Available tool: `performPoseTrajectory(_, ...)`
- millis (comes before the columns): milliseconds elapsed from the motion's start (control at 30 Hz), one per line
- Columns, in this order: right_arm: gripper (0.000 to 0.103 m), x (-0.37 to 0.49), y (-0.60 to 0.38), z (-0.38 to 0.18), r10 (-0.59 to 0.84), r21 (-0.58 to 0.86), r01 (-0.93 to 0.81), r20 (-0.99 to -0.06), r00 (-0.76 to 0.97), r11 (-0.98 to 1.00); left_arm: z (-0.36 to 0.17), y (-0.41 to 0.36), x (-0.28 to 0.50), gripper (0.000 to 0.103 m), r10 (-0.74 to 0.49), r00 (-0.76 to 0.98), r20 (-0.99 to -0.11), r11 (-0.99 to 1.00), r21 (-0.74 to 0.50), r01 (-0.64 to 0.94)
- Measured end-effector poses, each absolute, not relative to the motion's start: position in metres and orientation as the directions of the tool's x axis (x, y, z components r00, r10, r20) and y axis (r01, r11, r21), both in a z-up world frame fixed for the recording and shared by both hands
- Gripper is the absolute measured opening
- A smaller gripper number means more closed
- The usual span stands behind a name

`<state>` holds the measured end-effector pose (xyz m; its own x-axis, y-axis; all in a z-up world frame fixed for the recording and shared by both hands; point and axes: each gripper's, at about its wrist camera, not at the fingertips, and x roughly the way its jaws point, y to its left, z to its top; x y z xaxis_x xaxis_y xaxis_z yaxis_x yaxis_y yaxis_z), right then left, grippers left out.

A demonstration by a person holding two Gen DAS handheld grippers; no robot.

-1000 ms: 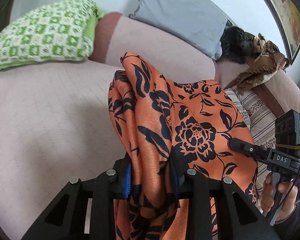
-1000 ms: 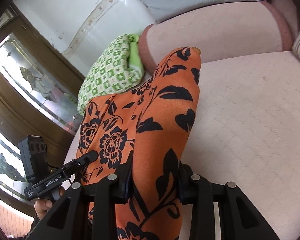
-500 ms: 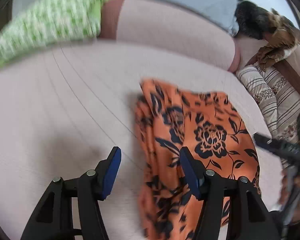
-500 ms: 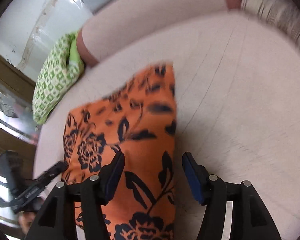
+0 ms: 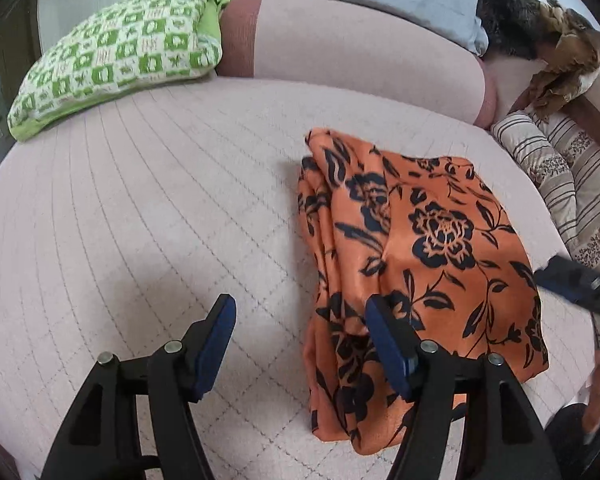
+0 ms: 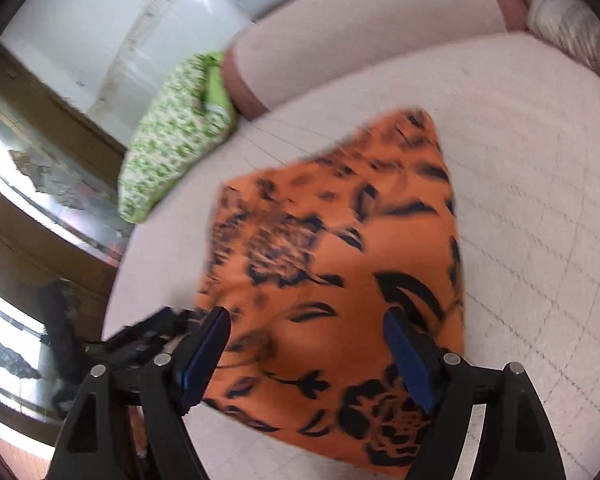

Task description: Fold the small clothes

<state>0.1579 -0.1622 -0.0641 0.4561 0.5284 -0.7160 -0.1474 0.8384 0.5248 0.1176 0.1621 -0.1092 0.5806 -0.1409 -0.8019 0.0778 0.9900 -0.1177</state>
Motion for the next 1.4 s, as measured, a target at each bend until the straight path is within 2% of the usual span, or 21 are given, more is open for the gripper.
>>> performPoseTrajectory(133, 0.083, 0.165, -0.161, -0.048, 0.506, 0.497, -0.169, -0.69, 0.517, 0.851, -0.107, 0.165, 0.121, 0.068, -0.148, 0.583, -0.799, 0.989, -0.125, 0.08)
performPoseTrajectory(300, 0.083, 0.188, -0.172, -0.092, 0.501, 0.532, -0.062, -0.745, 0.44, 0.845, -0.112, 0.162, 0.12, 0.068, -0.149, 0.569, -0.809, 0.989, -0.13, 0.075)
performPoseTrajectory(367, 0.083, 0.188, -0.171, -0.073, 0.547, 0.574, -0.102, -0.69, 0.474, 0.812, -0.11, 0.163, 0.119, 0.069, -0.144, 0.578, -0.803, 0.99, -0.125, 0.072)
performPoseTrajectory(467, 0.083, 0.196, -0.171, -0.063, 0.547, 0.575, -0.114, -0.672, 0.498, 0.81, -0.107, 0.164, 0.116, 0.069, -0.151, 0.584, -0.797, 0.988, -0.134, 0.073)
performPoseTrajectory(533, 0.091, 0.21, -0.173, -0.069, 0.525, 0.566, -0.083, -0.687, 0.503, 0.82, -0.103, 0.164, 0.113, 0.069, -0.149, 0.59, -0.793, 0.988, -0.134, 0.07)
performPoseTrajectory(567, 0.091, 0.22, -0.173, -0.08, 0.519, 0.566, -0.053, -0.709, 0.478, 0.823, -0.101, 0.163, 0.111, 0.07, -0.148, 0.592, -0.792, 0.989, -0.134, 0.068)
performPoseTrajectory(600, 0.091, 0.227, -0.173, -0.093, 0.515, 0.563, -0.025, -0.737, 0.437, 0.826, -0.099, 0.162, 0.108, 0.071, -0.141, 0.593, -0.793, 0.99, -0.128, 0.064)
performPoseTrajectory(667, 0.09, 0.225, -0.17, -0.094, 0.493, 0.542, -0.024, -0.744, 0.451, 0.84, -0.093, 0.159, 0.099, 0.084, -0.121, 0.605, -0.787, 0.993, -0.106, 0.06)
performPoseTrajectory(733, 0.091, 0.208, -0.161, -0.074, 0.49, 0.523, -0.074, -0.728, 0.48, 0.849, -0.085, 0.156, 0.086, 0.084, -0.089, 0.637, -0.766, 0.996, -0.079, 0.044)
performPoseTrajectory(867, 0.091, 0.144, -0.141, -0.029, 0.346, 0.306, -0.17, -0.736, 0.582, 0.937, -0.069, 0.152, 0.059, 0.087, -0.057, 0.661, -0.748, 0.998, -0.062, 0.016)
performPoseTrajectory(933, 0.102, 0.111, -0.138, -0.02, 0.274, 0.199, -0.189, -0.747, 0.605, 0.962, -0.062, 0.151, 0.045, 0.088, -0.05, 0.677, -0.734, 0.998, -0.057, 0.012)
performPoseTrajectory(1000, 0.103, 0.081, -0.138, -0.017, 0.203, 0.121, -0.174, -0.762, 0.615, 0.977, -0.055, 0.148, 0.03, 0.092, -0.033, 0.688, -0.725, 0.999, -0.053, -0.009)
performPoseTrajectory(1233, 0.103, 0.014, -0.148, -0.003, 0.073, 0.027, -0.08, -0.752, 0.655, 0.996, -0.042, 0.137, -0.002, 0.094, -0.044, 0.692, -0.721, 0.999, -0.051, 0.01)
performPoseTrajectory(1400, 0.103, -0.003, -0.141, 0.013, 0.032, -0.044, -0.094, -0.733, 0.679, 0.995, -0.031, 0.129, -0.016, 0.094, -0.028, 0.715, -0.699, 0.999, -0.033, 0.007)
